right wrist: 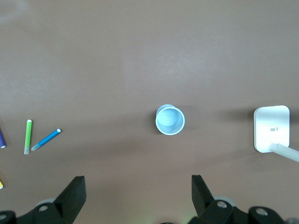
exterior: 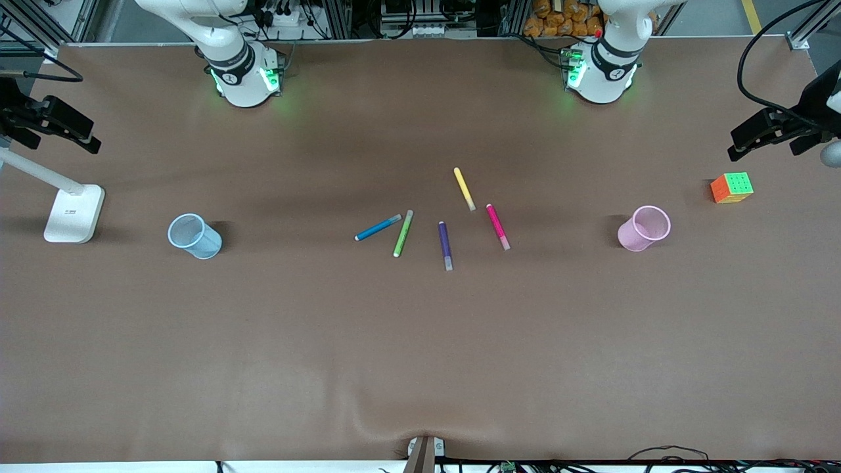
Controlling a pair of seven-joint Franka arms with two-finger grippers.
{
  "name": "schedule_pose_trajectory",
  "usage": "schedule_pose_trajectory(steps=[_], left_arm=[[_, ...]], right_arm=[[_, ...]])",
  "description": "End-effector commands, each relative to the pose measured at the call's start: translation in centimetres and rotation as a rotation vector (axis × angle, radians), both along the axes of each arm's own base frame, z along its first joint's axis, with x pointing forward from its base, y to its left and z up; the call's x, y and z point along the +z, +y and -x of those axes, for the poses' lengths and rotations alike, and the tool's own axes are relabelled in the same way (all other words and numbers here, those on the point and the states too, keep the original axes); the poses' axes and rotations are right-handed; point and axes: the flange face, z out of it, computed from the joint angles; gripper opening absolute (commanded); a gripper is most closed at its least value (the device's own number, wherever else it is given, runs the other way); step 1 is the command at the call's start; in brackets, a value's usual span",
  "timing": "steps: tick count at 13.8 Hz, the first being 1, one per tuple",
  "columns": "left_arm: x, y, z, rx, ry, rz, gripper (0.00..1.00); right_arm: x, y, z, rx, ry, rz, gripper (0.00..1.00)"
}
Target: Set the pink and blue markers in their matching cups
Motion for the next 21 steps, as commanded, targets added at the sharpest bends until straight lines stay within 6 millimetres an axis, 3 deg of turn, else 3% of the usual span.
schedule_pose_trajectory(steps=[1, 6, 11, 17, 19, 21], left_arm=[[0.5, 0.0, -0.2, -0.014, -0.003, -0.011, 1.00], [-1.2, -1.1, -1.1, -0.037, 0.031, 0.001, 1.00], [-6.1, -4.4, -2.8, -0.106, 0.133, 0.026, 1.00], [-14.3, -7.9, -4.6, -0.176, 0.330, 0.065, 1.00], [-16.7, -9.7, -5.1, -0.176, 0.371, 0.069, 1.00], [-19.7, -12.7, -5.1, -0.160, 0.423, 0.051, 1.00]], right_arm=[[0.4, 0.0, 0.6, 0.007, -0.004, 0.010, 1.00], [0.3, -0.1, 0.7, 0.045, 0.008, 0.009, 1.00], [0.2, -0.1, 0.7, 0.048, 0.011, 0.009, 1.00], [0.1, -0.2, 0.8, 0.047, 0.017, 0.009, 1.00], [-0.3, -0.4, 0.7, 0.042, 0.032, 0.007, 1.00], [-0.3, -0.5, 0.6, 0.040, 0.031, 0.001, 1.00]])
